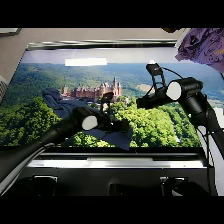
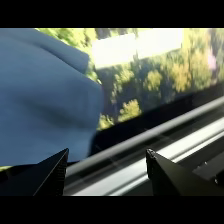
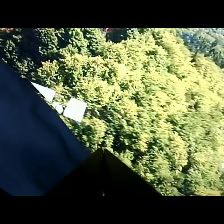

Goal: Fold the clothes and pants, and hang the long-sleeved shirts on hangers.

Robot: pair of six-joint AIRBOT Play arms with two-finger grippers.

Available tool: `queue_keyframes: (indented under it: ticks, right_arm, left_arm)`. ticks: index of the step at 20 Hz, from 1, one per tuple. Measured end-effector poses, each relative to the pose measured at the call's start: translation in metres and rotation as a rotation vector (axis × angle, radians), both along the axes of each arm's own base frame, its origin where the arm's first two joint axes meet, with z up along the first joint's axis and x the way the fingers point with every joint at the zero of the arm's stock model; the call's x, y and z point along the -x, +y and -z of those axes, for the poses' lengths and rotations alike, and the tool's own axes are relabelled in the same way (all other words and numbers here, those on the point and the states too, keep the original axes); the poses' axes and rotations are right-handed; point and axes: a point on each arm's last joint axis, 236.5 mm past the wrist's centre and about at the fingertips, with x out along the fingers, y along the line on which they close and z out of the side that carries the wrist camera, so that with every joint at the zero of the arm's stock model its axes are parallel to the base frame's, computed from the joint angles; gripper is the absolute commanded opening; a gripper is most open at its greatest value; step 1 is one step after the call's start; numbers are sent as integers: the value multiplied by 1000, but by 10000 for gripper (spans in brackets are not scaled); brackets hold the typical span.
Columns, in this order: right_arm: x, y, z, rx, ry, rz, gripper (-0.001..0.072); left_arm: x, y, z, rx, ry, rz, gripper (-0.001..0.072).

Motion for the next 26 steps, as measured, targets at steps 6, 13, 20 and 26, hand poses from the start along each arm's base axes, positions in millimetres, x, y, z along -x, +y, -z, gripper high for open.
queue_keyframes:
  ticks: [6, 13, 20, 26]
  right_arm:
    - [24, -7, 0, 2, 87, -8, 162]
    - [73, -33, 44, -343, 356, 232, 381]
    - [156, 44, 113, -646, 608, 223, 382]
    - [162, 64, 148, -611, 573, 253, 383]
  left_arm:
    - [-46, 131, -66, -153, -153, -157, 549]
    - [-76, 259, -114, -289, -295, -381, 548]
    - [-82, 295, -118, -330, -300, -459, 550]
    - [-82, 300, -115, -341, -288, -468, 551]
